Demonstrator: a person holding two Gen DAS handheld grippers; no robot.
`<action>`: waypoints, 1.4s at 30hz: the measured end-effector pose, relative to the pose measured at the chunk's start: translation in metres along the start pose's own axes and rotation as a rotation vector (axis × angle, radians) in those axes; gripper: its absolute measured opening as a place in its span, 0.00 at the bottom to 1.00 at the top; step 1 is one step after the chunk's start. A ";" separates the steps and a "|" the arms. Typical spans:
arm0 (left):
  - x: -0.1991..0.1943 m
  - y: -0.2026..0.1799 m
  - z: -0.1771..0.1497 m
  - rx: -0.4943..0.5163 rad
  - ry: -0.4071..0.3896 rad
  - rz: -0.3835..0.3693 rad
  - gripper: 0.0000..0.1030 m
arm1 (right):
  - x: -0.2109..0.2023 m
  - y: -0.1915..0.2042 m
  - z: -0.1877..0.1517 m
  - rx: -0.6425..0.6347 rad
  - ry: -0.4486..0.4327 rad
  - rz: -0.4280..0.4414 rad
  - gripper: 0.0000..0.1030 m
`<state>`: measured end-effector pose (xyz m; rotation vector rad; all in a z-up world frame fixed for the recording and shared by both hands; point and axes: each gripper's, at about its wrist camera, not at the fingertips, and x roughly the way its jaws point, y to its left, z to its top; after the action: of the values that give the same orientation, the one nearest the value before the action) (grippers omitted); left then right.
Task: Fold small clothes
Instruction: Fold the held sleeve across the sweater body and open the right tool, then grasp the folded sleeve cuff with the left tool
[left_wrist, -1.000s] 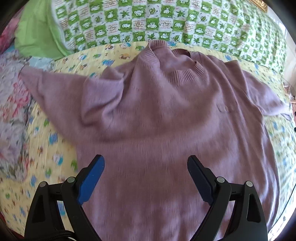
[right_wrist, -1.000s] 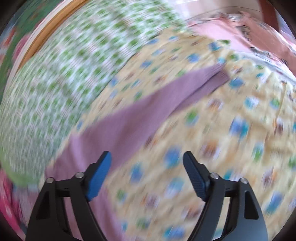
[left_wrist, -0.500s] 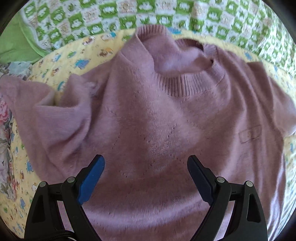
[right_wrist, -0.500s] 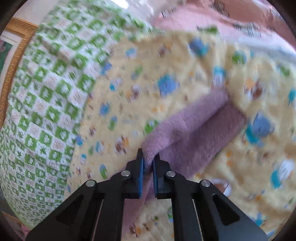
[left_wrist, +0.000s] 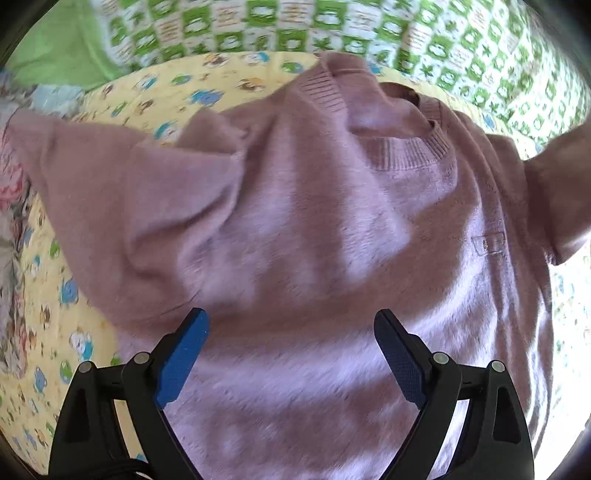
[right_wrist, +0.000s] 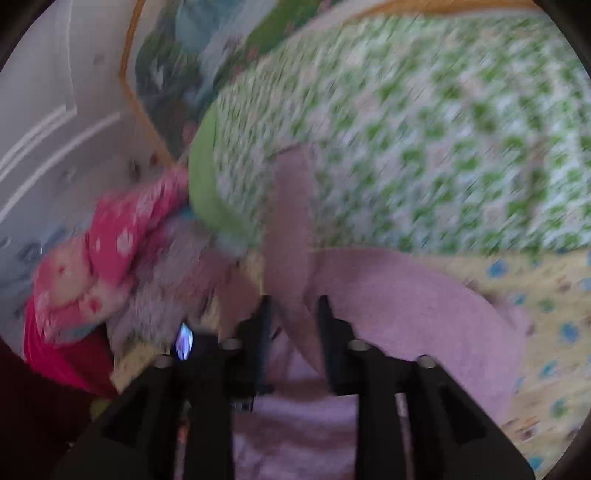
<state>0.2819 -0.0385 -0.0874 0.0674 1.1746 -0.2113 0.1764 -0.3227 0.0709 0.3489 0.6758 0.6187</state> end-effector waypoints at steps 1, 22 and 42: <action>0.002 0.005 -0.002 -0.015 0.014 -0.002 0.89 | 0.015 0.001 -0.013 0.009 0.041 -0.021 0.52; 0.040 0.087 0.008 -0.521 0.115 -0.259 0.89 | -0.014 -0.097 -0.068 0.325 0.024 -0.244 0.52; 0.018 0.061 0.019 -0.132 -0.036 -0.113 0.03 | 0.036 -0.205 -0.042 0.477 0.101 -0.401 0.52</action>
<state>0.3183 0.0160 -0.1000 -0.1183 1.1553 -0.2326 0.2554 -0.4530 -0.0773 0.6073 0.9615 0.0858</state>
